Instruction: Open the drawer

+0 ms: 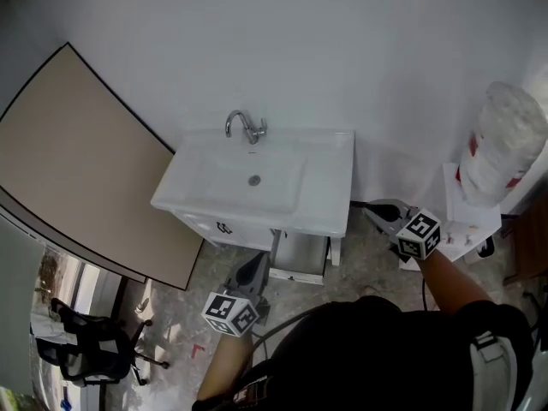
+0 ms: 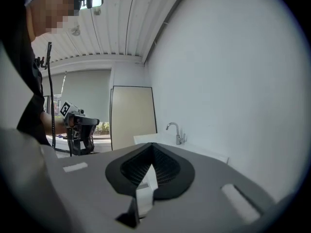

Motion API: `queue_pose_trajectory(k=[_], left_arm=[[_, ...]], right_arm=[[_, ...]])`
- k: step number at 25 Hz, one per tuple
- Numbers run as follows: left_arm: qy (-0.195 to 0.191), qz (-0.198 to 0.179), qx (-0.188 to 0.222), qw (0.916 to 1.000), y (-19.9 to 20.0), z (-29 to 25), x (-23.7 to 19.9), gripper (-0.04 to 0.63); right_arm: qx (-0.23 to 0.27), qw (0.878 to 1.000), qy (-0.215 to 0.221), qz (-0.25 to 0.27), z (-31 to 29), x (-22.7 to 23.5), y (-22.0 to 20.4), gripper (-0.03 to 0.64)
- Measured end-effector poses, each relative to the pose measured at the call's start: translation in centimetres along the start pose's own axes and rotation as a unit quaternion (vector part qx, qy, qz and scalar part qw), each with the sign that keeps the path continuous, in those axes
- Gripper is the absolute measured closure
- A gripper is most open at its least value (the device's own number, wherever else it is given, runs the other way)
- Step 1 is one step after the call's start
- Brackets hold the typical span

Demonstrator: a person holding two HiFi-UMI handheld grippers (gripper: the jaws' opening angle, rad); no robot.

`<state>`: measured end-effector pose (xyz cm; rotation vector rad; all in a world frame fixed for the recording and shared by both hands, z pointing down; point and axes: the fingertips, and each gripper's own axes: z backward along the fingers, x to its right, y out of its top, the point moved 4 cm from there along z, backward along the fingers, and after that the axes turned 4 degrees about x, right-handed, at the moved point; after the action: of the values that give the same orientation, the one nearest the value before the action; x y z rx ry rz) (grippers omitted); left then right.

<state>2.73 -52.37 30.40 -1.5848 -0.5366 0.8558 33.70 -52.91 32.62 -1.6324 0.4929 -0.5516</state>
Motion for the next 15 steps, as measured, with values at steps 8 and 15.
queue_pose_trajectory(k=[8,15], left_arm=[[0.043,-0.012,0.032,0.9985,3.0,-9.3,1.1,0.594],[0.093,0.002,0.075,0.9929,4.3,-15.9,0.3,0.594]], right_arm=[[-0.006,0.998,0.058,0.039,-0.9,10.0,4.1,0.623],[-0.020,0.990,0.134,0.043,-4.9,16.0,5.8,0.623]])
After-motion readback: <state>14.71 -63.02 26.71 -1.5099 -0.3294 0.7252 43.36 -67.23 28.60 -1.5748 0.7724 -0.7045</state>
